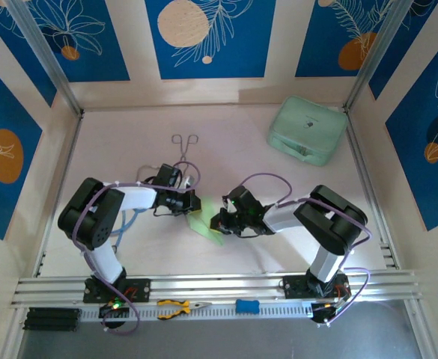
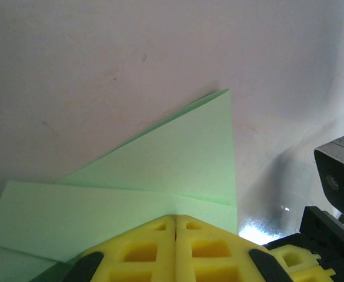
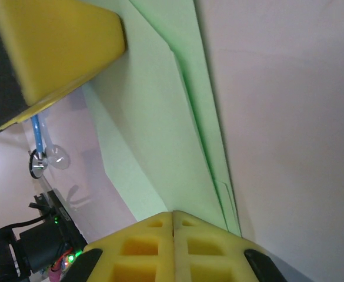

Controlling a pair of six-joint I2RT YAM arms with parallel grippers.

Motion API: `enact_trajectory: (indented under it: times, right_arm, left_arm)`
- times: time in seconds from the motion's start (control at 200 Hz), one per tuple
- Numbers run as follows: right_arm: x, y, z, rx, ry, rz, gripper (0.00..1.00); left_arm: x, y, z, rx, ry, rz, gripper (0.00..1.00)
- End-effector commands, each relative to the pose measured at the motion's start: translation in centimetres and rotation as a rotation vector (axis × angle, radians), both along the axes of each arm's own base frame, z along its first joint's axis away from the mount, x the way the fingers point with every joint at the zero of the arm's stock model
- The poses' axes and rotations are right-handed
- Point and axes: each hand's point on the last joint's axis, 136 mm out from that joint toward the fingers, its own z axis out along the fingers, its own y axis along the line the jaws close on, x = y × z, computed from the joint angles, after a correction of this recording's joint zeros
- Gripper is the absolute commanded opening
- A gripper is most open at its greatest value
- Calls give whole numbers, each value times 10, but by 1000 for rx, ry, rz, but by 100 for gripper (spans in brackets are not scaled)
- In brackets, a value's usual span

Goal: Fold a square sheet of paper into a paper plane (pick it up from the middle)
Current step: Fourth fold the wing at the center of the table.

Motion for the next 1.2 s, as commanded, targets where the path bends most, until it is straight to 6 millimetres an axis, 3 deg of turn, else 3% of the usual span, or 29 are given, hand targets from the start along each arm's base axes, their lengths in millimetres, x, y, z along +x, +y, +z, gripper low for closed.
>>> enact_trajectory:
  times: [0.0, 0.125, 0.39, 0.555, 0.765, 0.985, 1.195]
  right_arm:
    - [-11, -11, -5, -99, 44, 41, 0]
    - [4, 5, 11, -82, 6, 56, 0]
    - [23, 25, -9, -90, 48, 45, 1]
    - [5, 7, -30, -139, 106, 32, 1]
    - [-15, 0, -17, -136, 91, 67, 0]
    - [-35, -17, -24, -156, 108, 70, 1]
    - [-40, -26, -21, -156, 94, 64, 1]
  left_arm:
    - [-8, 17, -25, 68, 51, 40, 7]
    - [-8, 16, -25, 67, 51, 37, 7]
    - [-8, 16, -25, 63, 50, 40, 7]
    - [-8, 16, -25, 66, 50, 36, 7]
    - [-6, 18, -27, 77, 50, 43, 7]
    - [-7, 20, -29, 82, 57, 46, 6]
    - [-7, 20, -29, 83, 54, 46, 6]
